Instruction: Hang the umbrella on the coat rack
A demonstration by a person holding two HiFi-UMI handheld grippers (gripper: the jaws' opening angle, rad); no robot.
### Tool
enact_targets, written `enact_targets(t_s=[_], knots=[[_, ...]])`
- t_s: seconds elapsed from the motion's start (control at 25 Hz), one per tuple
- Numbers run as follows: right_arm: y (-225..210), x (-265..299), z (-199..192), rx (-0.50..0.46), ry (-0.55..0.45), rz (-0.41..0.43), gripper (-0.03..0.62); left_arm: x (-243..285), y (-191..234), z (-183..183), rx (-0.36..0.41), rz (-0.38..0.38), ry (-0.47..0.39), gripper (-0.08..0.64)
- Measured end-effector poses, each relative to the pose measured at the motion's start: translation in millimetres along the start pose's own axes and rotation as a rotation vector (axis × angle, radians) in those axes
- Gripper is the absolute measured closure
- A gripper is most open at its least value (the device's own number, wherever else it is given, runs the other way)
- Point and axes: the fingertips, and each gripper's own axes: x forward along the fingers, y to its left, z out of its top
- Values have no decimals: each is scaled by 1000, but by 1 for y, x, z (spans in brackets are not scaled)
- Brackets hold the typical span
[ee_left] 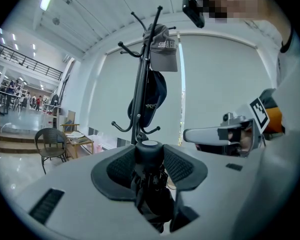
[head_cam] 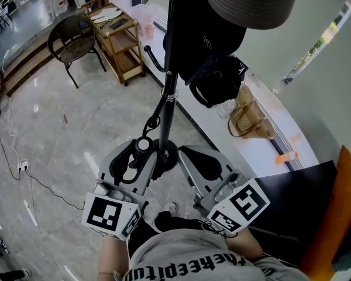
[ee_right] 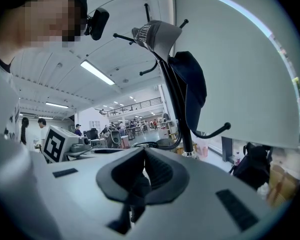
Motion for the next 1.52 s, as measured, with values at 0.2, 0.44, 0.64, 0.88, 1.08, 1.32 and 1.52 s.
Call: enact_targets(t_s=[0.2, 0.44, 0.64, 0.88, 1.08, 1.32, 1.52], knots=[[-3, 0, -3, 2, 6, -2, 580, 6, 3, -7, -3, 7, 13, 376], [-4, 0, -9, 4, 15, -6, 580, 10, 7, -17, -9, 10, 29, 376], [-9, 2, -9, 6, 24, -9, 580, 18, 12, -22, -7, 11, 46, 376], [-15, 2, -14, 11, 29, -16, 580, 28, 16, -35, -18, 15, 69, 376], [-23, 2, -12, 14, 33, -22, 580, 40, 20, -36, -22, 17, 83, 376], [-28, 0, -13, 14, 34, -31, 580, 51, 22, -47, -19, 20, 126, 376], [-31, 0, -13, 17, 33, -36, 580, 55, 30, -52, -65, 40, 115, 376]])
